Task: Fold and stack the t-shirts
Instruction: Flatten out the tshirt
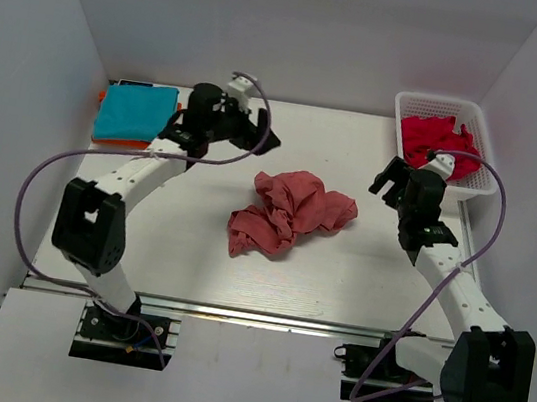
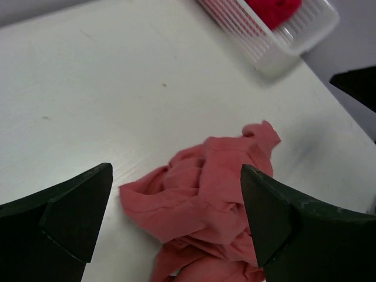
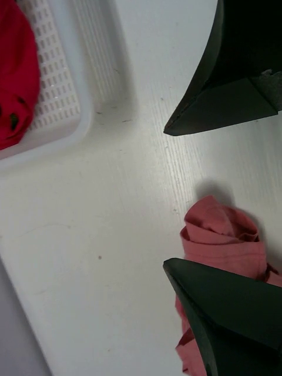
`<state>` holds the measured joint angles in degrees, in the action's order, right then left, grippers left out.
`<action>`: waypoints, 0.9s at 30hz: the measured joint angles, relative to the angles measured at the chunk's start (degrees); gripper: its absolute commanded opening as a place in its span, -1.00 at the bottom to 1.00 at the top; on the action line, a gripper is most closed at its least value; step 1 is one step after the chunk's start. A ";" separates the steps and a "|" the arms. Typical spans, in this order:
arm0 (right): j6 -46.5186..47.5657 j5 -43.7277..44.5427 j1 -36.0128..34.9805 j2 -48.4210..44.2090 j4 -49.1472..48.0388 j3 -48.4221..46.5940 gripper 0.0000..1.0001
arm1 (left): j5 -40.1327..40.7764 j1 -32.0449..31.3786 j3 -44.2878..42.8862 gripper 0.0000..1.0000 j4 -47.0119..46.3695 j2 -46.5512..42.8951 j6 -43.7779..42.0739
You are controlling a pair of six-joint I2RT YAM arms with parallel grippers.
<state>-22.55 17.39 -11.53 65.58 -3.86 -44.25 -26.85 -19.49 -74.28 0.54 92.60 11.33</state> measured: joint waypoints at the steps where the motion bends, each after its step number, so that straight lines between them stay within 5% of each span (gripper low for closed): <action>1: -0.15 -0.22 0.00 0.79 0.96 -0.20 0.81 | -0.81 -1.62 -1.64 0.99 1.11 2.45 -0.44; 8: -3.72 -0.66 0.00 5.79 7.72 -1.07 0.72 | 2.67 -14.80 -12.26 0.99 11.41 12.55 -5.53; 21: -7.74 1.01 0.17 7.54 11.61 -0.96 0.72 | 31.93 -27.78 -36.02 0.97 26.34 30.99 -10.95; 25: -8.15 1.55 0.28 7.52 12.28 -0.85 0.72 | 37.44 -28.26 -35.91 0.76 29.94 33.27 -10.49; 27: -8.15 1.42 0.28 7.52 12.61 -0.85 0.72 | 39.32 -28.33 -35.80 0.31 30.80 33.38 -10.01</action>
<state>-30.70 18.81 -11.25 73.10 8.75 -45.10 12.47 -47.81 -110.08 31.33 125.97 1.32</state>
